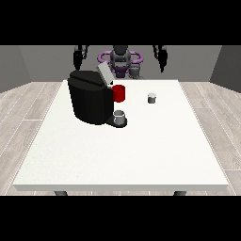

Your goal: Insert the coffee pod into the coffee machine and close the lid

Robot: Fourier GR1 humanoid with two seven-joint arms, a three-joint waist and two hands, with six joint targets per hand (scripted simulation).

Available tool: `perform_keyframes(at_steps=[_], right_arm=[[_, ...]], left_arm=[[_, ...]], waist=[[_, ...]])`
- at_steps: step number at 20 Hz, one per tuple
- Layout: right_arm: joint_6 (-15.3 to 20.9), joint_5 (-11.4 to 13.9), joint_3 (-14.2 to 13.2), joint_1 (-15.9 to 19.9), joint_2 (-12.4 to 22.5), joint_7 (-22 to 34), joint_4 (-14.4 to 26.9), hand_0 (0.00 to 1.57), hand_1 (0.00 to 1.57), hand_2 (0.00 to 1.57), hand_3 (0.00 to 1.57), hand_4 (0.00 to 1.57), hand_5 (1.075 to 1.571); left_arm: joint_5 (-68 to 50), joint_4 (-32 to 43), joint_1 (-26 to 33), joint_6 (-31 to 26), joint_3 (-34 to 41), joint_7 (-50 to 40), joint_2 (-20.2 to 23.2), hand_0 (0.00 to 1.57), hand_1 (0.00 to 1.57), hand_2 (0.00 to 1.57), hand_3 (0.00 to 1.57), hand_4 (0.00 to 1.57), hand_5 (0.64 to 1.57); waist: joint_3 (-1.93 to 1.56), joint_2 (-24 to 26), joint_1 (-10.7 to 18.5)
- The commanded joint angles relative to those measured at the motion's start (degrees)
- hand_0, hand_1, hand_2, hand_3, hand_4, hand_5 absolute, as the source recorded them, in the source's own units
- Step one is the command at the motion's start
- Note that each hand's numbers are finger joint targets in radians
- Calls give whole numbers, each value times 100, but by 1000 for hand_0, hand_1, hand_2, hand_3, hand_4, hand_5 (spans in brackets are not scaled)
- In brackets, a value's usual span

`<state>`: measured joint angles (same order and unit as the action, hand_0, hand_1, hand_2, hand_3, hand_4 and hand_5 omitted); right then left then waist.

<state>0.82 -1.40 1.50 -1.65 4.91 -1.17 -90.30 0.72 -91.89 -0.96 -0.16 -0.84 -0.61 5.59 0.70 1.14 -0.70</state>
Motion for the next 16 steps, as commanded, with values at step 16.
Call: perform_keyframes(at_steps=[16], right_arm=[[398,61,-247,125,-330,-606,-68,0,0,0,0,169,1571]], left_arm=[[216,1228,-950,-759,659,146,997,0,0,0,0,0,1571]], waist=[[-70,-442,-588]])
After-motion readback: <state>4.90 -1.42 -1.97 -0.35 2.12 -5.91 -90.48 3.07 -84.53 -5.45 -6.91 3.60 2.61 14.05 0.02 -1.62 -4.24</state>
